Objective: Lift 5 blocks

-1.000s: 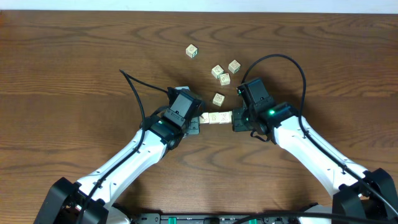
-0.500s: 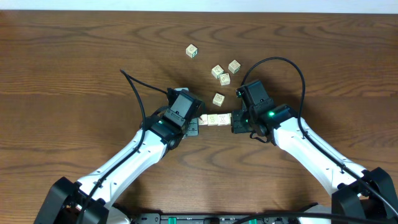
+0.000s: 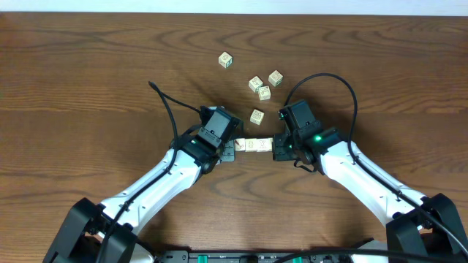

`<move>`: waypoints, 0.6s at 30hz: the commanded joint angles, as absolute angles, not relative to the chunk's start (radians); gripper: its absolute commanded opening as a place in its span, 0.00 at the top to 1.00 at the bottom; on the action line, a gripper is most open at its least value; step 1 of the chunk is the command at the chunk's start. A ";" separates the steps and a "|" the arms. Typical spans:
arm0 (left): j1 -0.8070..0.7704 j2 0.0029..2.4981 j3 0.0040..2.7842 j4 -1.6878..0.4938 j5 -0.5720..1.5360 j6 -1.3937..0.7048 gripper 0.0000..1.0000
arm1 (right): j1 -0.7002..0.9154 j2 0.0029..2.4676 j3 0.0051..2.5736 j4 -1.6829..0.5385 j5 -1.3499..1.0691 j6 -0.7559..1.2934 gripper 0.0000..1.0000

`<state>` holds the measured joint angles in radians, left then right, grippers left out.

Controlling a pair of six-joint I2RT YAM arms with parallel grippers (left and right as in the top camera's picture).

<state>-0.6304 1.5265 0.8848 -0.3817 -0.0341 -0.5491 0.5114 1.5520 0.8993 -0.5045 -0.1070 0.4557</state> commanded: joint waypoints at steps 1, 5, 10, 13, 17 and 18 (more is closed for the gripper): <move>-0.811 1.516 0.966 -0.188 0.532 -0.587 0.93 | 0.648 1.545 0.948 -0.400 -0.977 0.449 0.99; -0.811 1.516 0.964 -0.188 0.532 -0.587 0.93 | 0.648 1.545 0.948 -0.389 -0.978 0.449 0.99; -0.811 1.516 0.944 -0.178 0.532 -0.588 0.93 | 0.649 1.545 0.948 -0.389 -0.977 0.453 0.99; -0.811 1.516 0.931 -0.168 0.532 -0.589 0.93 | 0.649 1.545 0.948 -0.389 -0.977 0.453 0.99; -0.811 1.516 0.917 -0.144 0.532 -0.600 0.93 | 0.649 1.545 0.947 -0.389 -0.966 0.452 0.99; -0.811 1.516 0.911 -0.133 0.532 -0.601 0.93 | 0.648 1.545 0.947 -0.389 -0.966 0.452 0.99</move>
